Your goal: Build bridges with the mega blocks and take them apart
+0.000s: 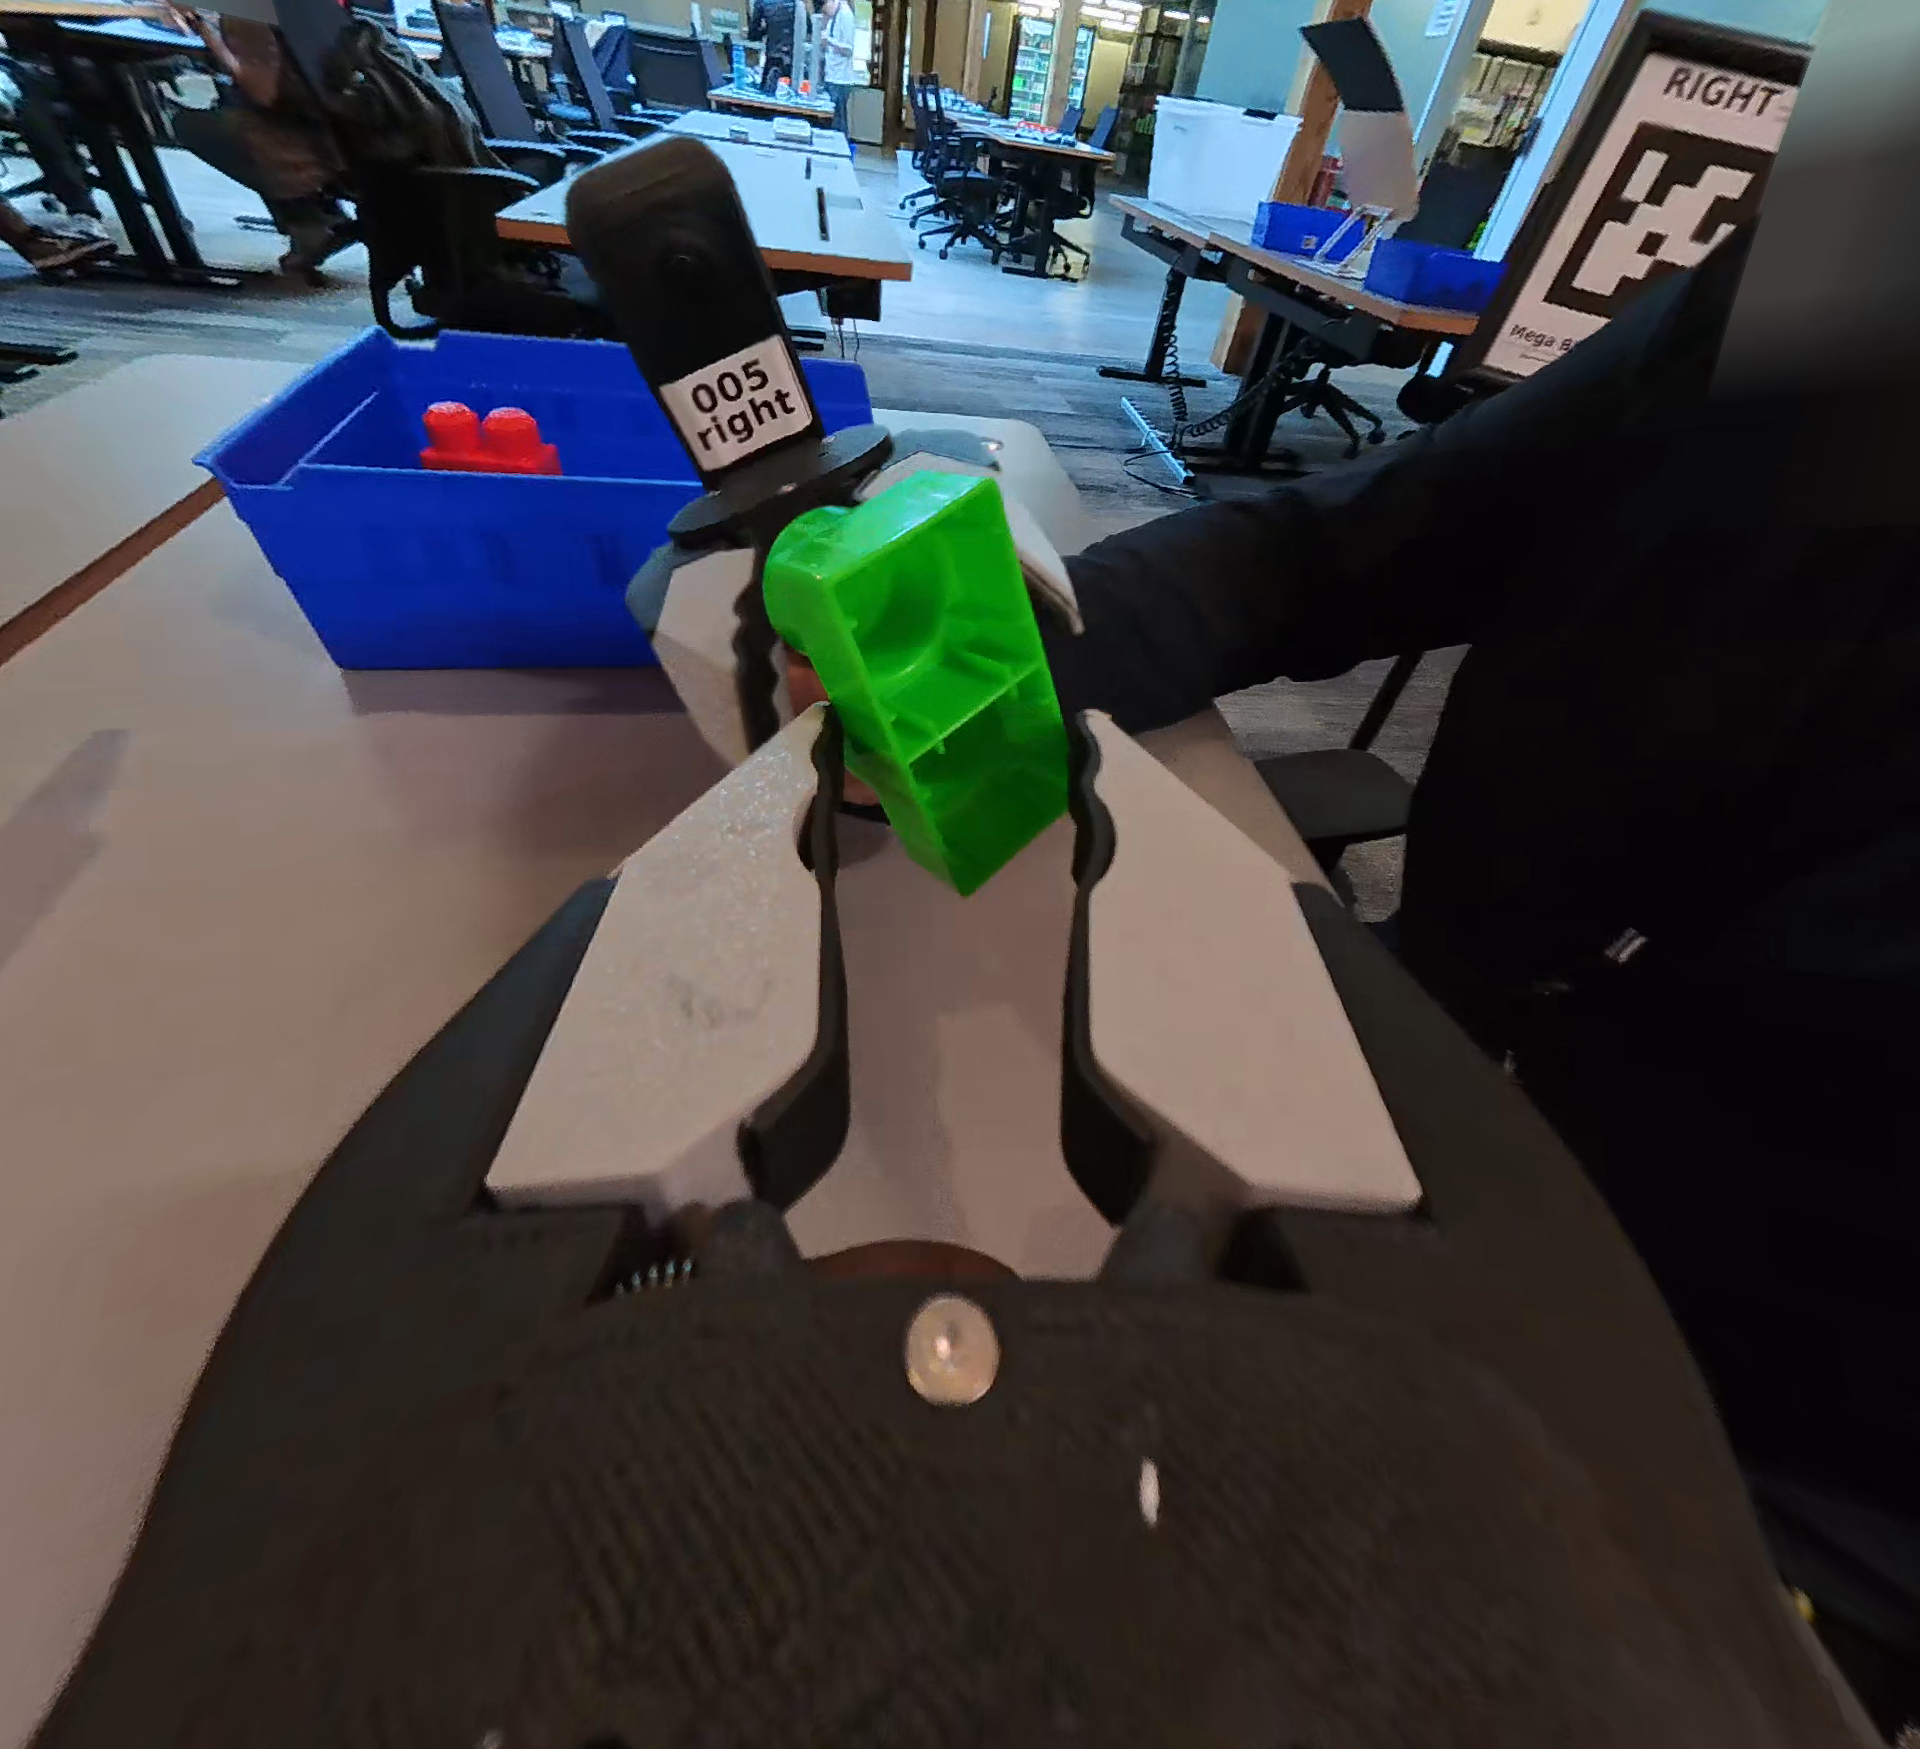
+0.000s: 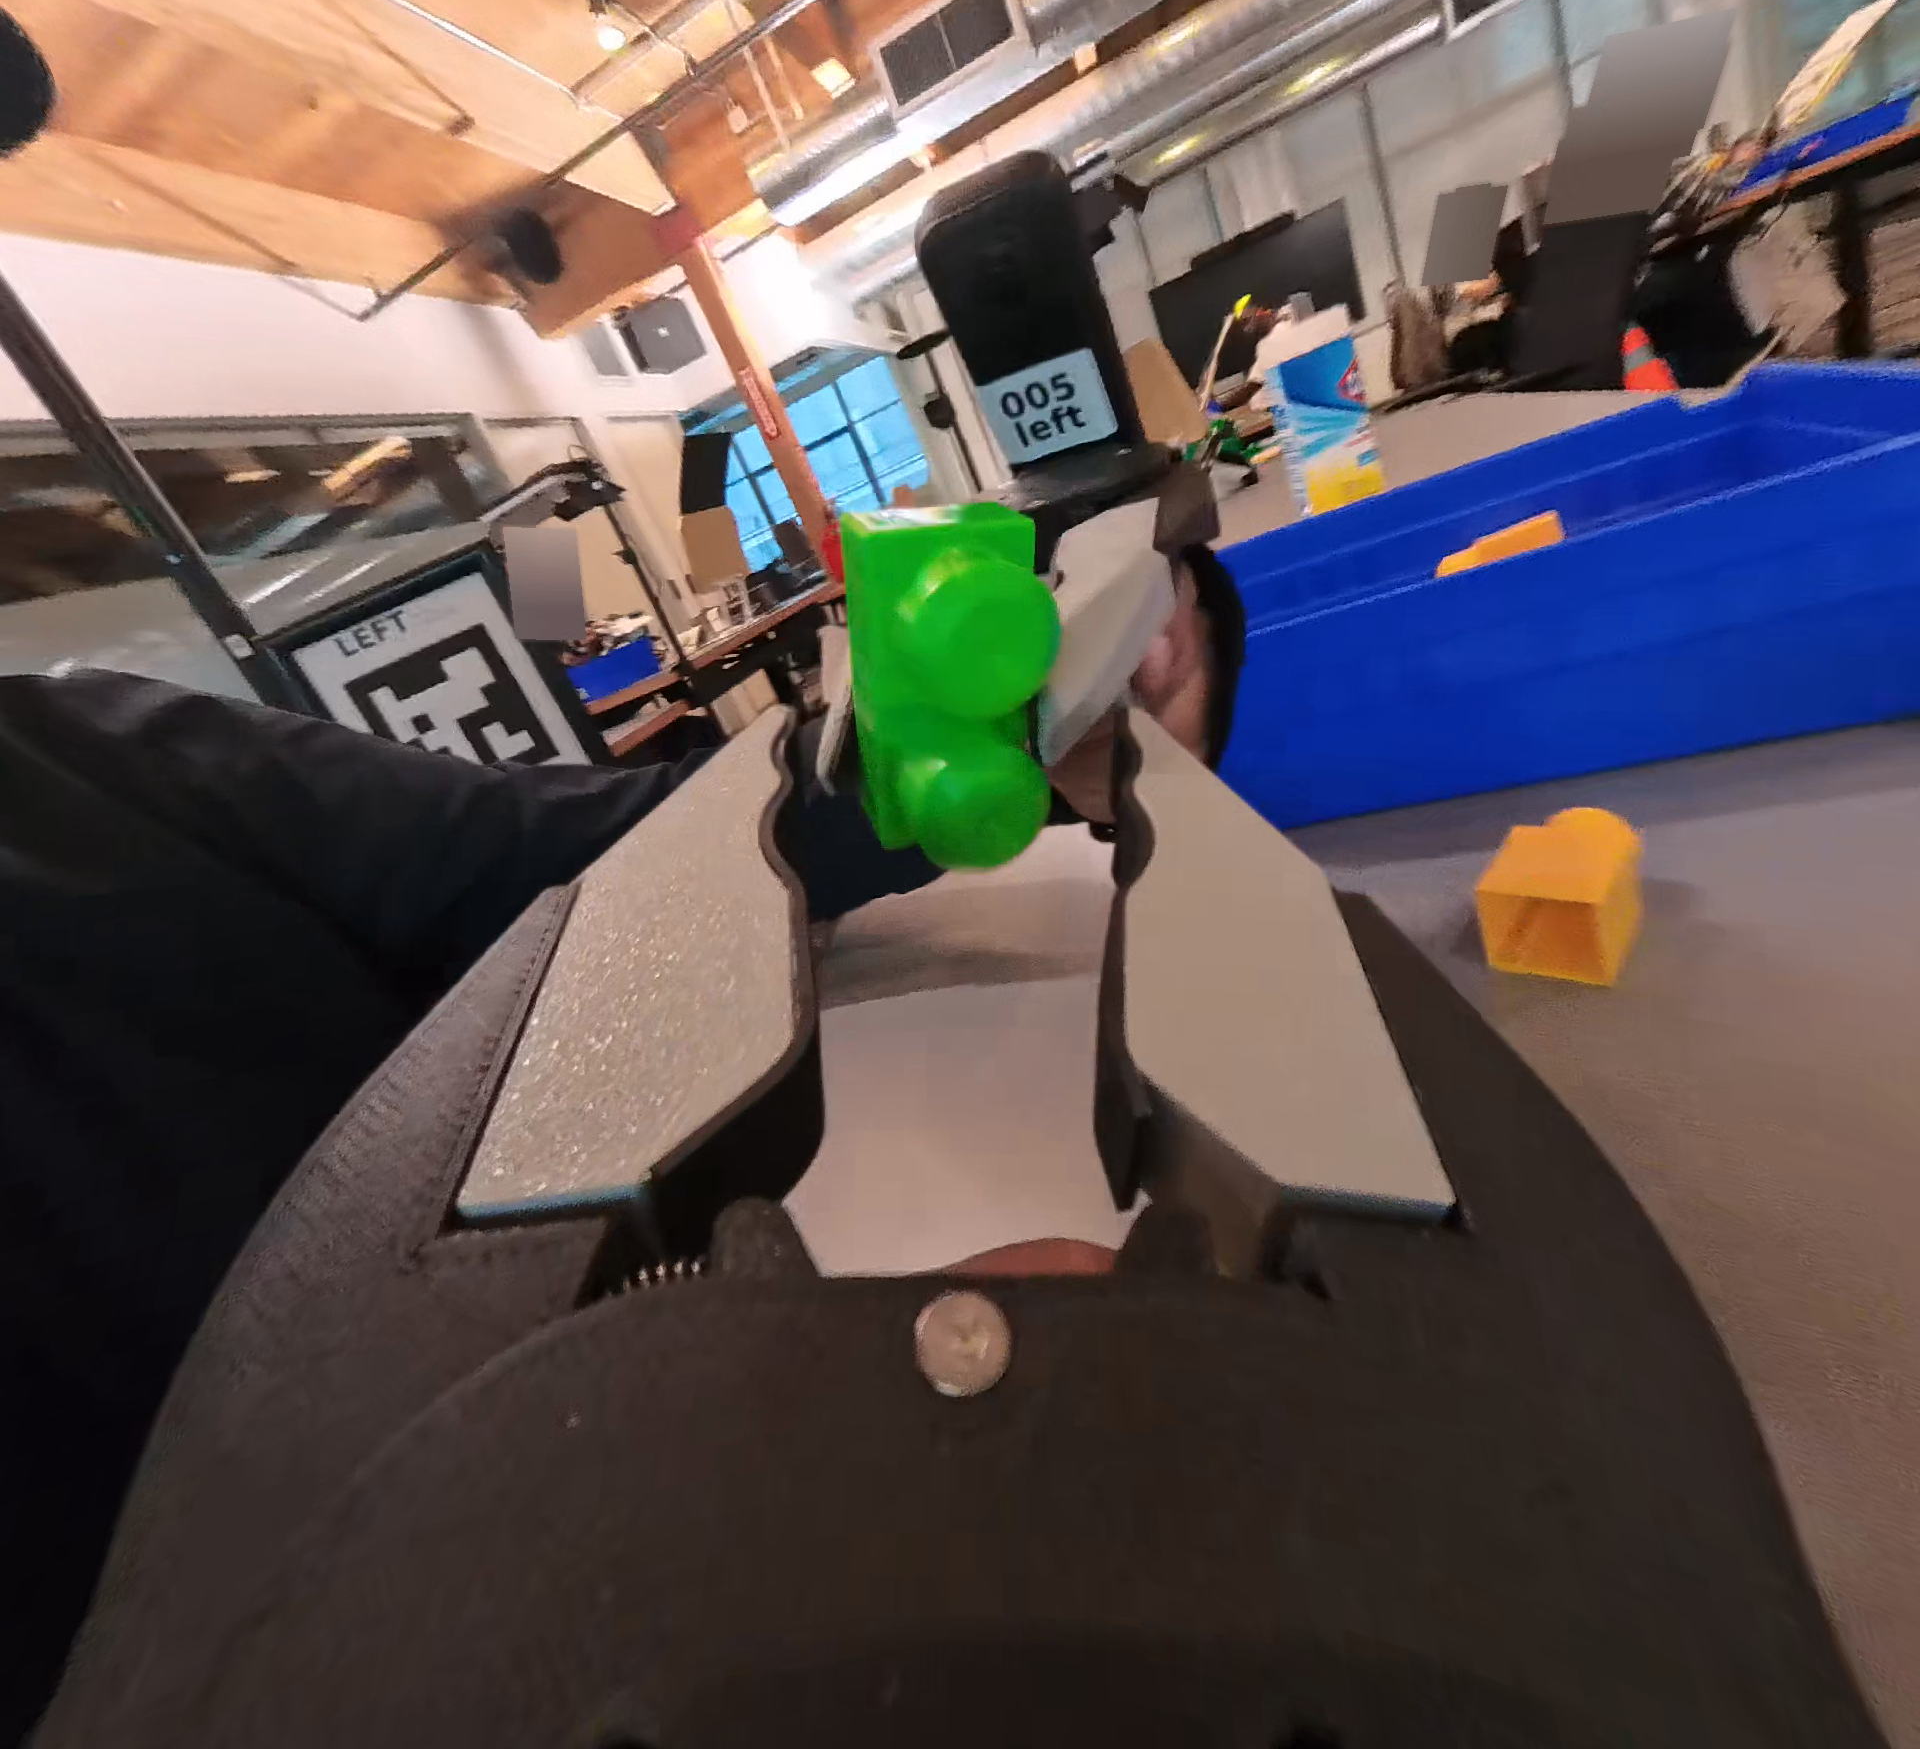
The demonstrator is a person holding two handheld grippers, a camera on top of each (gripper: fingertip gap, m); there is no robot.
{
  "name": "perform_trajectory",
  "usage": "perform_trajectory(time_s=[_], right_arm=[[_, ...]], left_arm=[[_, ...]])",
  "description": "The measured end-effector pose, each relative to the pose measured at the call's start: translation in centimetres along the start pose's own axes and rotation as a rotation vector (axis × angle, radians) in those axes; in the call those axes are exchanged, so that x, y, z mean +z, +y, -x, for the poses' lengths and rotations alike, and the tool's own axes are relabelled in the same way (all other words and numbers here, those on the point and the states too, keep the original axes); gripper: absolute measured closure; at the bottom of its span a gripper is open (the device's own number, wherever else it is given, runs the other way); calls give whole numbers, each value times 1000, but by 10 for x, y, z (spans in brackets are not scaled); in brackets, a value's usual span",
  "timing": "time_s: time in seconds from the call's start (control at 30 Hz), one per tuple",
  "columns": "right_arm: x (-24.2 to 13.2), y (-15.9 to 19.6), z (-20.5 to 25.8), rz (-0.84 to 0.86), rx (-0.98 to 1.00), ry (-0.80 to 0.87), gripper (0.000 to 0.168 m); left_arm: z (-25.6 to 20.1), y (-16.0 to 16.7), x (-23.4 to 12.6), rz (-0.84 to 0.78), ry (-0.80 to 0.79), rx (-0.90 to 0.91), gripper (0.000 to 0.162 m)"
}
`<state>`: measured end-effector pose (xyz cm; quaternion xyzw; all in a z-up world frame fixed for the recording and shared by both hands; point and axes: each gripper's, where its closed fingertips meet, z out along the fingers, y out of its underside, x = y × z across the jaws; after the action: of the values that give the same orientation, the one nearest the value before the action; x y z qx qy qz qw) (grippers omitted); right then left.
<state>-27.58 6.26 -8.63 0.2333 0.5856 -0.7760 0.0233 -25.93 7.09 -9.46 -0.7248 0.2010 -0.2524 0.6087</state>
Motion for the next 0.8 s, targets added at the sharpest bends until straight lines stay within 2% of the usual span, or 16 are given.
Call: perform_trajectory(time_s=[0.13, 0.23, 0.33, 0.57, 0.67, 0.73, 0.8], right_arm=[[4, 15, -2, 33, 105, -67, 120], [2, 14, -7, 9, 146, -75, 132], [2, 16, -14, 23, 151, -50, 136], [1, 16, -22, 23, 154, -11, 137], [-4, 16, -28, 11, 193, -1, 137], [-8, 14, -31, -4, 196, 13, 137], [-14, 9, -38, -15, 173, 64, 137]], left_arm=[[5, 4, 11, -56, 18, 0, 121], [13, 4, 8, -110, -18, 1, 121], [19, 9, 4, -104, -48, -8, 121], [27, 12, -3, -57, -162, 3, 121], [37, 12, -10, -68, -205, -67, 116], [53, 13, -24, -60, -309, -110, 104], [81, 18, -51, -28, -533, -180, 108]])
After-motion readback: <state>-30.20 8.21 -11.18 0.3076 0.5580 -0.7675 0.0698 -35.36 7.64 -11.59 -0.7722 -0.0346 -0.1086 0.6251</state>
